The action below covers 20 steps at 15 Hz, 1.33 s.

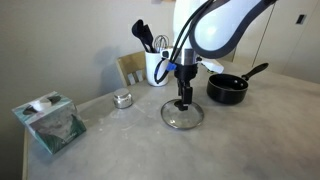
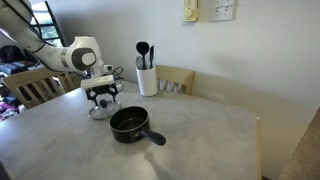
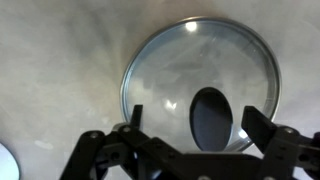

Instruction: Place the lid on the pot

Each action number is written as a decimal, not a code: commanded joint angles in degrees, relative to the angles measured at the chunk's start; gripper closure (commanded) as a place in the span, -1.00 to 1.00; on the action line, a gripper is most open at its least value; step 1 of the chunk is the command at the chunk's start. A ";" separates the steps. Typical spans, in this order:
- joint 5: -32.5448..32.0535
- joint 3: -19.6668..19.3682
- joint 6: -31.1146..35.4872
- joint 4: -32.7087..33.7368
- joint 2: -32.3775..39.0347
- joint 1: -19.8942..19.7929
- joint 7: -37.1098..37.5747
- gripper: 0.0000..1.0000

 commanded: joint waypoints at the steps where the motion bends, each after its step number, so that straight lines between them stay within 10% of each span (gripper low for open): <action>1: -1.12 0.09 -2.57 3.64 2.43 0.45 -0.45 -1.00; 13: -2.00 -1.46 -10.97 7.06 1.62 3.09 5.98 0.69; 20: -2.71 -2.90 -19.27 11.80 -1.29 6.32 16.03 0.69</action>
